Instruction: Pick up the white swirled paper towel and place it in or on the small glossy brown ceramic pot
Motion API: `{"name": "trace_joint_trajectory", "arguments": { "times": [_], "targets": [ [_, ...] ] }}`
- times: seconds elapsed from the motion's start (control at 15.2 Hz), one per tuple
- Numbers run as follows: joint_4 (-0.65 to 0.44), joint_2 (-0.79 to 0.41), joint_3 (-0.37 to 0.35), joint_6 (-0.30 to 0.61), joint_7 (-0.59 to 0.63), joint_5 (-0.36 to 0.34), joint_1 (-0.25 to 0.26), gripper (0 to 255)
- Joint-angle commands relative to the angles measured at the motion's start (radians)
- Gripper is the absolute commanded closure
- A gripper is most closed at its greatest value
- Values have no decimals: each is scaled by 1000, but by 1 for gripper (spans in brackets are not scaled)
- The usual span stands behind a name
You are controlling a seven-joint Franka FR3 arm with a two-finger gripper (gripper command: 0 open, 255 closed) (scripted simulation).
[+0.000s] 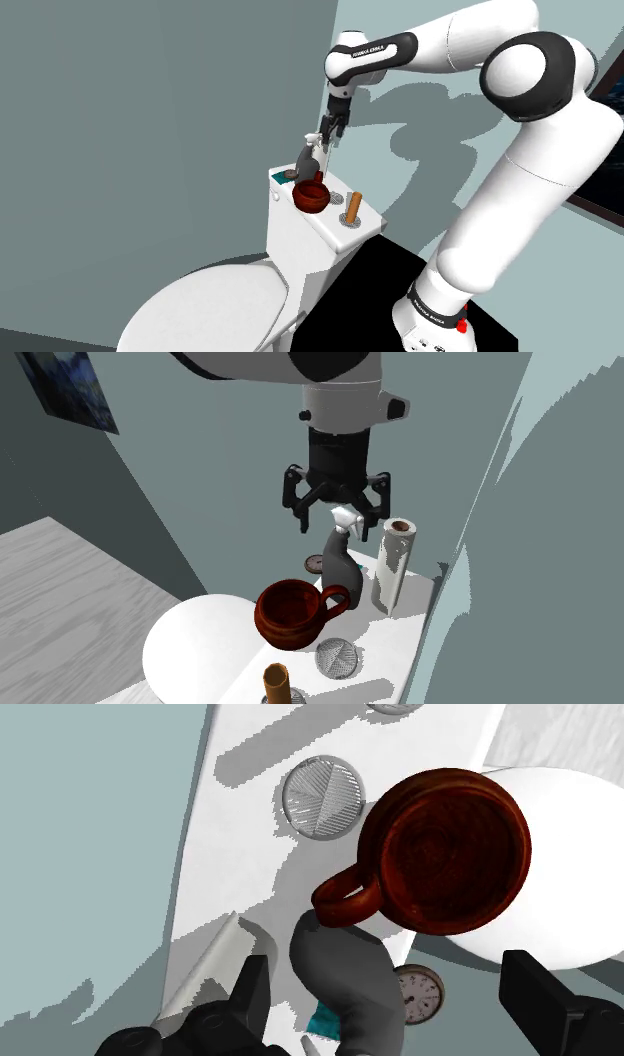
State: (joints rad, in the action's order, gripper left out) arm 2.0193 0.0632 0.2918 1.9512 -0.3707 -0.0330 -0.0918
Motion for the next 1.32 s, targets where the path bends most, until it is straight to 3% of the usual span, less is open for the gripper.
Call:
{"name": "trace_joint_trajectory", "arguments": {
  "times": [0.0, 0.59, 1.25],
  "targets": [
    [-68, -74, 16, 5, -27, 19, -12, 0],
    [-435, -417, 51, -29, -132, 129, -105, 0],
    [-369, -443, 45, 62, -140, 140, -107, 0]
  ]
}}
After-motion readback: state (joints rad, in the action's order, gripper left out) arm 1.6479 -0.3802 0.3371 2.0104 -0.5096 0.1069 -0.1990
